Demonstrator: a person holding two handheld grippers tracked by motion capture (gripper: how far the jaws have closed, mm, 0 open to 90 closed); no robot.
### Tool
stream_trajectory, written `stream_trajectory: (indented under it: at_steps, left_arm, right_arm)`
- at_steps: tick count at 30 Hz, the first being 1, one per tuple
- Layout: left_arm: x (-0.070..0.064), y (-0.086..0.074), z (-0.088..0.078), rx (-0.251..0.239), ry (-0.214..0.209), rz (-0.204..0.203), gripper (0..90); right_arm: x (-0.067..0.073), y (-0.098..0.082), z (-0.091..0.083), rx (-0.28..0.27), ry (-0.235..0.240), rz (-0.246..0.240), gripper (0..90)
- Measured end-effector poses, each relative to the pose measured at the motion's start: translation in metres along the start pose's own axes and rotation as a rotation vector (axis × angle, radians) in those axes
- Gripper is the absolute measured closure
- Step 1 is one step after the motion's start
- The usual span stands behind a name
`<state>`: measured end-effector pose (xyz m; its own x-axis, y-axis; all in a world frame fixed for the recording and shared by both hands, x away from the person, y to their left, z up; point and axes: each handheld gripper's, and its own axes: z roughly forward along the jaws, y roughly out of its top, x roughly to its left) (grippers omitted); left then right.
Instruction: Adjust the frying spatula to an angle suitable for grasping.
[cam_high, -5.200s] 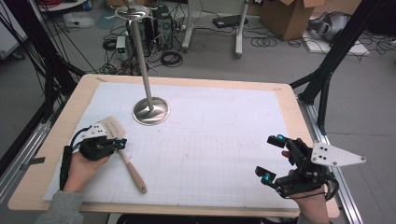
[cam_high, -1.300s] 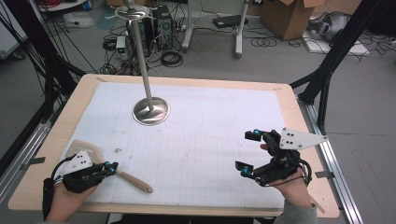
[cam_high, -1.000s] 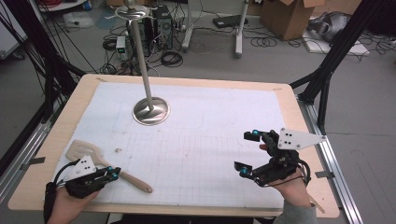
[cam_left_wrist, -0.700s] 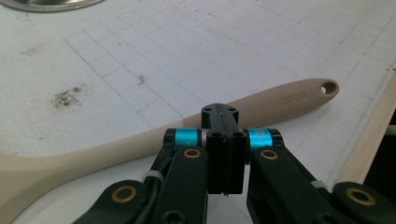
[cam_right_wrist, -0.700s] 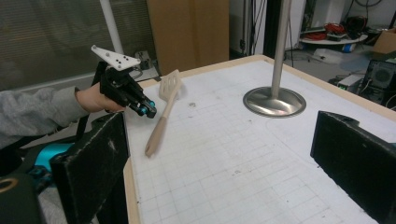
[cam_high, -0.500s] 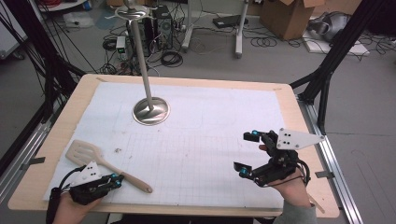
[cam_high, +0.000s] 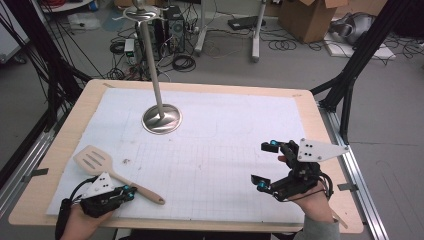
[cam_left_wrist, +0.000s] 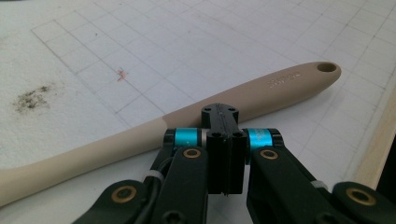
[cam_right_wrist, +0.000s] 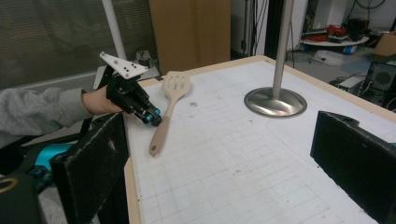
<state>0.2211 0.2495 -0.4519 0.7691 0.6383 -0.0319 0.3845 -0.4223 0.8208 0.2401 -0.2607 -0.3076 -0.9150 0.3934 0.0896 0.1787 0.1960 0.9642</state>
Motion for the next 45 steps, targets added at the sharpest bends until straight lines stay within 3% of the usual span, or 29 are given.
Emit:
stream_trajectory:
  at_steps: [4,15,27,36,45]
  left_arm:
    - [0.001,0.002,0.002,-0.022,0.002,-0.012,89.7]
    - [0.002,0.006,0.007,-0.013,0.006,0.016,89.7]
    - [0.007,0.014,0.017,-0.008,0.020,-0.001,89.7]
    - [0.014,0.019,0.023,-0.004,0.038,-0.010,89.7]
    - [0.020,0.025,0.030,0.001,0.083,-0.025,89.6]
  right_arm:
    - [0.000,-0.001,-0.001,0.003,-0.006,0.002,3.5]
    - [0.002,-0.003,0.000,0.022,-0.009,0.002,3.5]
    - [0.003,-0.005,0.002,0.051,-0.013,-0.001,3.5]
    - [0.005,-0.008,-0.002,0.063,-0.024,0.006,3.5]
    - [0.005,-0.013,-0.003,0.078,-0.032,0.013,3.5]
